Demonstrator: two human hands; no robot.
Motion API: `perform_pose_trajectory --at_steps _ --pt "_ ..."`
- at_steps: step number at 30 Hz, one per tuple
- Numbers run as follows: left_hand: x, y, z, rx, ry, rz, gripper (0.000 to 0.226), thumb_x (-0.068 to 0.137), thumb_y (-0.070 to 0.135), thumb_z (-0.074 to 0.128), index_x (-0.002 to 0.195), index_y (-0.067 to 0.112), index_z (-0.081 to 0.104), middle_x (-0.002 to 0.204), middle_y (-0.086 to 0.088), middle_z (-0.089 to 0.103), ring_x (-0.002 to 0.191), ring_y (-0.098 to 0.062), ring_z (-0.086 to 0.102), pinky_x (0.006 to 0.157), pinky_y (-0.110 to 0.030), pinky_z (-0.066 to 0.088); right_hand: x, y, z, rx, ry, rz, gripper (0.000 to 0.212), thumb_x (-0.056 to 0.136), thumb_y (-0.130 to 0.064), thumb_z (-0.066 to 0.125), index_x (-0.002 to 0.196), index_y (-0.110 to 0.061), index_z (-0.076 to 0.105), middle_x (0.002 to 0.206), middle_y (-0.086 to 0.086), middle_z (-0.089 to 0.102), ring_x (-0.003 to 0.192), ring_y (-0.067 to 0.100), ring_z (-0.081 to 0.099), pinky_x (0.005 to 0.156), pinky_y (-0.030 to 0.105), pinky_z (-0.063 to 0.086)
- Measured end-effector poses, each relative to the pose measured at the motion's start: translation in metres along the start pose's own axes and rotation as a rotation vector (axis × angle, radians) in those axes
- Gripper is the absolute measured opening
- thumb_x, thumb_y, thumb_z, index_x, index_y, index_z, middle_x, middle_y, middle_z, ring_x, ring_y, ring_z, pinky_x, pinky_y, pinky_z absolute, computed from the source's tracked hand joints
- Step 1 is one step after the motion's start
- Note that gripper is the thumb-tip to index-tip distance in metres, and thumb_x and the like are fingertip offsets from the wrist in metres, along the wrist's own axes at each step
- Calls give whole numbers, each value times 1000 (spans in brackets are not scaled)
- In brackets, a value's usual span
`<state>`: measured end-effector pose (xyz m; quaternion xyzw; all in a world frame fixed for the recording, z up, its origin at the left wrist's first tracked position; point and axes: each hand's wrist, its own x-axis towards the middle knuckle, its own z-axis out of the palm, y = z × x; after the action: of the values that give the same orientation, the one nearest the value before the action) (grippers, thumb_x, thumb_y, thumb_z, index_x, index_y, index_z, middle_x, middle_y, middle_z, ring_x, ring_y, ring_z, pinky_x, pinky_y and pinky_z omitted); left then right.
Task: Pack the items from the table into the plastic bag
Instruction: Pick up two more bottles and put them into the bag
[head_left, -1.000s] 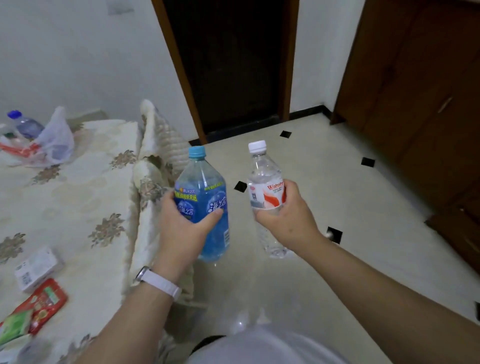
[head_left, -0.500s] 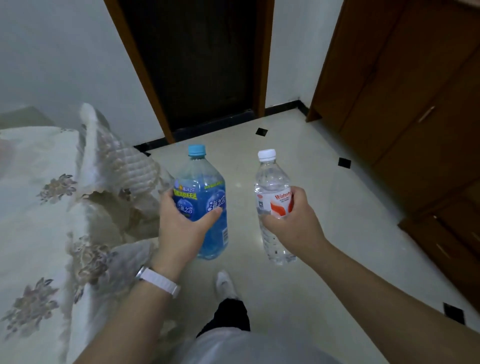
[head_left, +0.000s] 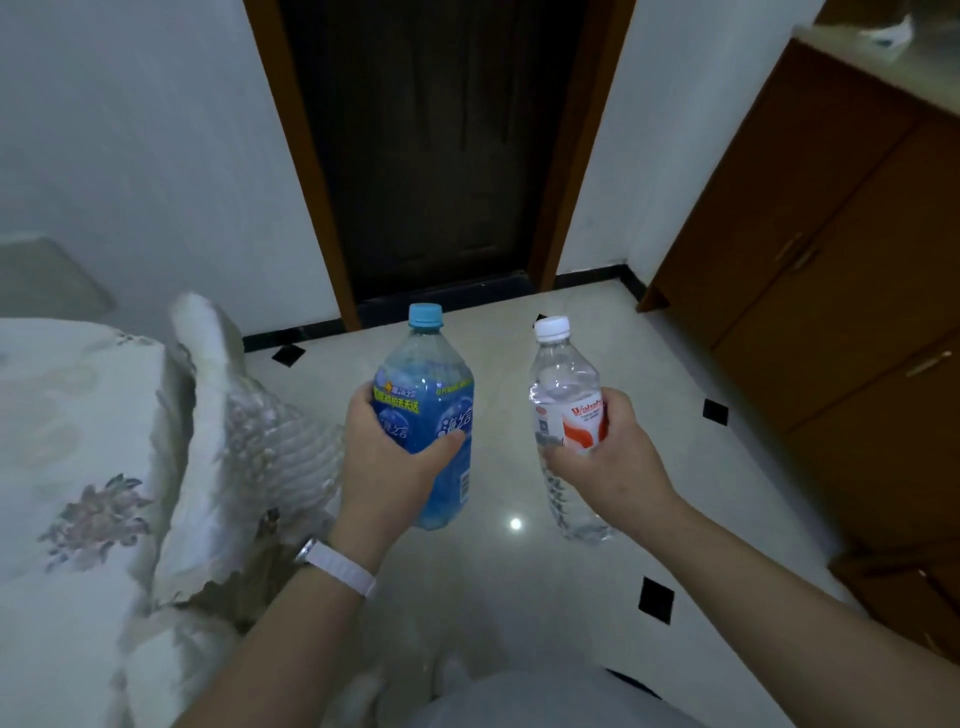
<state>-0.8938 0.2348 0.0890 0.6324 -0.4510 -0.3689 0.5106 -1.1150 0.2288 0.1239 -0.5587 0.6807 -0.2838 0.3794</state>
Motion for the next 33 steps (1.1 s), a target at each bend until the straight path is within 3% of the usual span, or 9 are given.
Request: perform_pose_trajectory --at_steps 4,11,17,21,24,29,33 --pt "47 -5 -2 19 16 -26 78 63 21 89 123 32 41 121 6 56 106 -8 62 88 -30 55 55 -14 24 2 -58 -17 49 75 -34 79 111 -32 45 90 -11 64 79 8 66 72 31 57" --pt "149 -14 8 119 85 -58 81 64 20 89 129 25 40 123 7 53 106 -3 58 78 -12 52 183 -42 62 87 -190 -68 51 76 -33 79 113 -34 44 93 -11 65 80 5 65 68 24 53" --pt "258 -5 10 170 201 -143 93 51 46 86 130 24 42 122 3 61 106 -13 65 89 -43 57 319 -78 90 136 -317 -99 57 77 -34 79 120 -33 41 103 -13 61 87 5 63 74 27 55" --pt "313 16 9 219 317 -164 93 52 46 86 130 28 40 123 4 59 108 -12 64 91 -42 56 395 -121 98 114 -425 -172 53 79 -35 77 116 -36 40 98 -17 58 85 4 60 66 21 48" --pt "338 28 2 214 400 -147 88 58 35 89 131 25 40 124 6 58 110 -9 62 94 -40 54 439 -155 112 102 -479 -230 55 79 -35 77 117 -36 38 98 -18 56 85 5 59 68 23 49" --pt "367 26 -21 181 515 -177 88 58 29 89 132 23 42 122 7 61 108 -8 64 92 -41 55 476 -197 150 71 -568 -281 56 79 -35 78 118 -37 38 99 -18 56 86 2 58 62 20 45" --pt "401 12 -45 151 590 -195 82 57 30 88 127 28 45 121 7 60 106 -7 64 92 -41 55 492 -220 191 6 -641 -322 55 78 -35 78 116 -39 38 101 -18 57 88 2 58 67 21 47"
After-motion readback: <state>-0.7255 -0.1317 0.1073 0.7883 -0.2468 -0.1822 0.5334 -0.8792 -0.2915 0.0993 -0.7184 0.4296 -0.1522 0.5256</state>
